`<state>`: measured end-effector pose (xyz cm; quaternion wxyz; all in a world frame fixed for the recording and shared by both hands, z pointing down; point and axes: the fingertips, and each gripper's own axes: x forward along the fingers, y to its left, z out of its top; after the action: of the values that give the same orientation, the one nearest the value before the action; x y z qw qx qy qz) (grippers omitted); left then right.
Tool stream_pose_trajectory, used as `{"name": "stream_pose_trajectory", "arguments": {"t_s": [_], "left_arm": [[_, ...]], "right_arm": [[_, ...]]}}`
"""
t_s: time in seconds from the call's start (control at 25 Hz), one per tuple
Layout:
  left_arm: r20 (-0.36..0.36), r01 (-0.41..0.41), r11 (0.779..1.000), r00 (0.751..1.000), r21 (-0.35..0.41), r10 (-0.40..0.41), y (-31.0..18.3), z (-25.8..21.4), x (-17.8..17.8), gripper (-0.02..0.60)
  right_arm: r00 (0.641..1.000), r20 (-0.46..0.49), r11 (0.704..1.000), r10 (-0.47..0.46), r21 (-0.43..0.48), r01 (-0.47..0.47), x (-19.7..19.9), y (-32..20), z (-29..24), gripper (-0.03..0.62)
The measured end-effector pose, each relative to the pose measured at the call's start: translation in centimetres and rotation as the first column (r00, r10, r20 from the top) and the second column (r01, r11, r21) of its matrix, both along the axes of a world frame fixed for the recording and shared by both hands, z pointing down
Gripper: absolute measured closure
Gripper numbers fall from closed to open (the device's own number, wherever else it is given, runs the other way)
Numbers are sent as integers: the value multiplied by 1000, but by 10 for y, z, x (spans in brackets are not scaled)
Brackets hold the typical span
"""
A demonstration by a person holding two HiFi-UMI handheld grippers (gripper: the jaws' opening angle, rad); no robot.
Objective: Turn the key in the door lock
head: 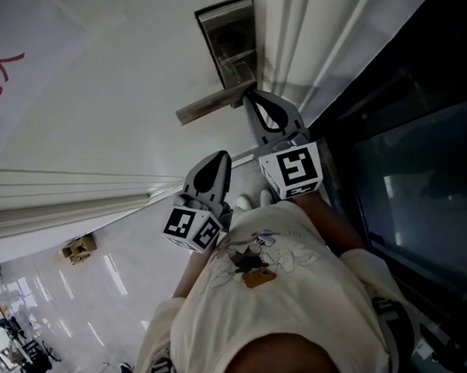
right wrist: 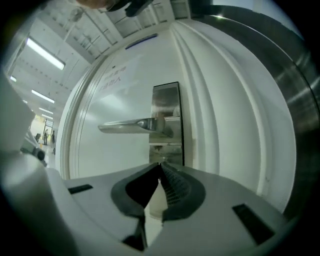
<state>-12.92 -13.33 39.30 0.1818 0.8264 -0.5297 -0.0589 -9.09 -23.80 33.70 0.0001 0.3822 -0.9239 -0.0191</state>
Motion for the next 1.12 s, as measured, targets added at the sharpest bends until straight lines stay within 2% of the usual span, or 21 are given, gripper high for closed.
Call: {"name": "stream_pose_trajectory", "arguments": {"t_s": [0.2, 0.56, 0.84, 1.0, 1.12], "left_arm": [[4, -27, 1000, 1000, -1, 27, -1, 1, 2, 577], [4, -40, 999, 999, -3, 40, 2, 3, -4, 577], [0, -47, 999, 999, -4, 47, 2, 3, -4, 577], [0, -49, 999, 999, -2, 49, 1, 3, -3, 576], [-5, -47, 999, 999, -4, 47, 0, 4, -2, 577]], "right_arm": [[984, 175, 992, -28, -117, 49, 4, -3, 0, 574], [931, 365, 959, -8, -260, 110, 7, -6, 2, 572], [845, 534, 897, 27, -386, 215, 10, -9, 6, 572], [808, 588, 873, 40, -414, 258, 11, -10, 7, 572], [766, 641, 854, 49, -425, 301, 11, -11, 7, 571]]}}
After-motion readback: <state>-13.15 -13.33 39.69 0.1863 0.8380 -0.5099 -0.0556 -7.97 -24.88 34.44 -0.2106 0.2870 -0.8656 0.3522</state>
